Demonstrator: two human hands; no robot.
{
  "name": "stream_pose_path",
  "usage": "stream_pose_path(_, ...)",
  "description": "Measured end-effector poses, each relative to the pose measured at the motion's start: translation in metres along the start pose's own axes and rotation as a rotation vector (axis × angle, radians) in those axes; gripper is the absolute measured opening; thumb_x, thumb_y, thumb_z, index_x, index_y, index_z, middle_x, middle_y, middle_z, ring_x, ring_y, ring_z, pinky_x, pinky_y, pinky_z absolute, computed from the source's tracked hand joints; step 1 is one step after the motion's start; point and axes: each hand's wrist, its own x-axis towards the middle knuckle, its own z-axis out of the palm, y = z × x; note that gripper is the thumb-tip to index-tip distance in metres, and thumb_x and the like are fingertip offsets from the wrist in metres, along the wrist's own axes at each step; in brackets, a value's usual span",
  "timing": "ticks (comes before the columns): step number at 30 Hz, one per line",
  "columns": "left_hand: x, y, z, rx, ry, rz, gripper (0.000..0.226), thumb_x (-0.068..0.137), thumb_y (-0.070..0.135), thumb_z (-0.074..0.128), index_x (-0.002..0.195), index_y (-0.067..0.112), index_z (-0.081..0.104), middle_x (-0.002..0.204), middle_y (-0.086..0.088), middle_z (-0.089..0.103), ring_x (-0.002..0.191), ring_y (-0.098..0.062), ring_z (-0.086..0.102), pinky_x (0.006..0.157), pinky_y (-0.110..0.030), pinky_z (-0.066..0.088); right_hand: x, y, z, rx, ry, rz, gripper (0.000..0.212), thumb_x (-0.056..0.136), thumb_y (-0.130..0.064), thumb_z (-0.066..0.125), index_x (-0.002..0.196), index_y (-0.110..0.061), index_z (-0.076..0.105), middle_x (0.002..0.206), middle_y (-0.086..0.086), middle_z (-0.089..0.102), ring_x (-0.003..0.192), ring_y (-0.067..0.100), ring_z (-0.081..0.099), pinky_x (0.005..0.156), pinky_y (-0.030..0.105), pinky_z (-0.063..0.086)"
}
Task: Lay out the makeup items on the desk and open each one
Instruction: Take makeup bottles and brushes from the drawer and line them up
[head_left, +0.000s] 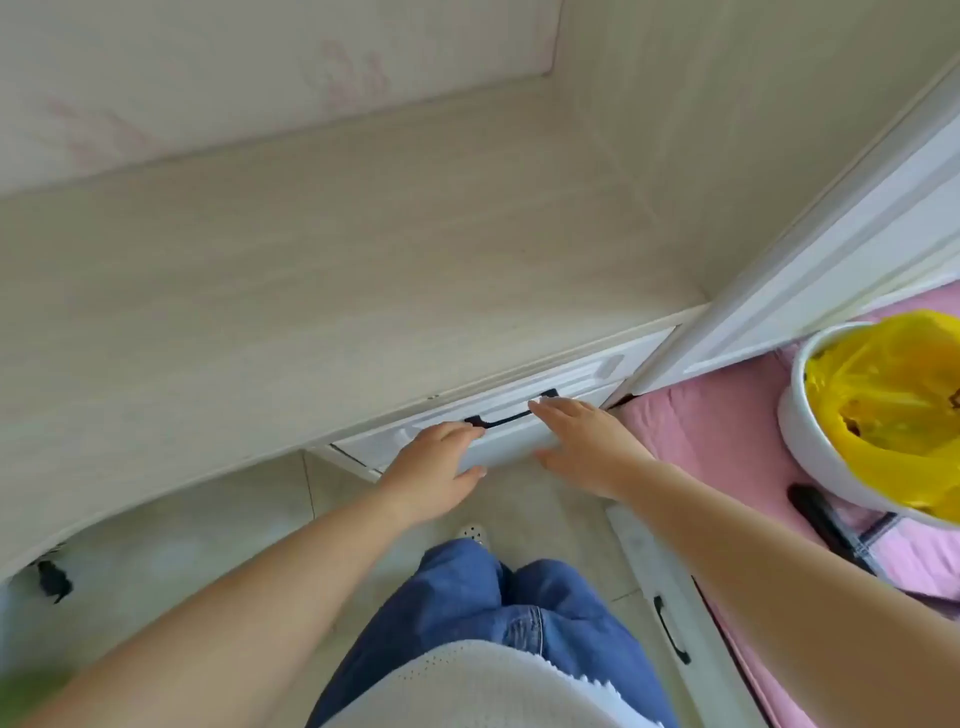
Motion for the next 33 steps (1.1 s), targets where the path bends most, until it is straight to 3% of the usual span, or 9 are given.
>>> stream_pose_path(4,0.018,-0.013,0.02,0.038,0.07,0.091,0.057,0.092,0.035,0.05,0.145,0.022,0.031,0.151,0.006,0.029,0.139,-0.012,0.024,0.109,-0.022,0.018,0.023,0.007,0.025,-0.044,0.069,-0.034,0.062,0.092,-0.041,0.048,0.147,-0.021,0.027,0.154,-0.003,0.027,0.141,0.016,0.023,0.113,0.028,0.014)
stream_pose_path(8,0.037,-0.027,0.044,0.154,0.17,0.226,0.061,0.092,0.032,0.052,0.146,0.018,0.028,0.153,0.001,0.026,0.141,-0.016,0.024,0.114,-0.029,0.021,0.043,0.012,0.053,-0.073,0.188,-0.092,0.056,0.092,-0.038,0.049,0.143,-0.02,0.035,0.15,-0.002,0.035,0.138,0.017,0.029,0.112,0.029,0.018)
stream_pose_path(13,0.051,-0.038,0.076,0.255,0.394,0.348,0.058,0.08,0.027,0.065,0.134,0.011,0.05,0.137,-0.005,0.051,0.127,-0.022,0.042,0.106,-0.035,0.036,0.054,0.013,0.089,-0.017,0.453,-0.105,0.046,0.085,-0.026,0.061,0.129,-0.014,0.055,0.127,0.003,0.058,0.122,0.026,0.049,0.102,0.035,0.035)
stream_pose_path(17,0.058,-0.045,0.09,0.212,0.497,0.368,0.059,0.081,0.028,0.063,0.136,0.011,0.046,0.135,-0.003,0.051,0.128,-0.021,0.04,0.105,-0.033,0.034,0.055,0.009,0.105,0.011,0.66,-0.101,0.039,0.078,-0.014,0.069,0.117,-0.011,0.064,0.113,0.006,0.065,0.111,0.029,0.058,0.092,0.039,0.045)
stream_pose_path(24,0.041,-0.039,0.107,0.238,0.484,0.398,0.063,0.085,0.031,0.06,0.141,0.011,0.039,0.142,-0.003,0.044,0.134,-0.024,0.037,0.108,-0.036,0.035,0.03,0.002,0.119,0.007,0.644,0.01,0.041,0.089,-0.018,0.057,0.13,-0.018,0.055,0.131,-0.001,0.054,0.128,0.019,0.043,0.106,0.036,0.034)
stream_pose_path(33,0.002,-0.024,0.141,0.292,0.434,0.463,0.064,0.089,0.04,0.049,0.146,0.02,0.028,0.151,0.005,0.029,0.139,-0.016,0.021,0.111,-0.029,0.023,-0.03,-0.002,0.15,-0.02,0.699,0.039,0.042,0.085,-0.01,0.06,0.127,-0.016,0.059,0.13,0.004,0.056,0.125,0.024,0.048,0.1,0.042,0.042)
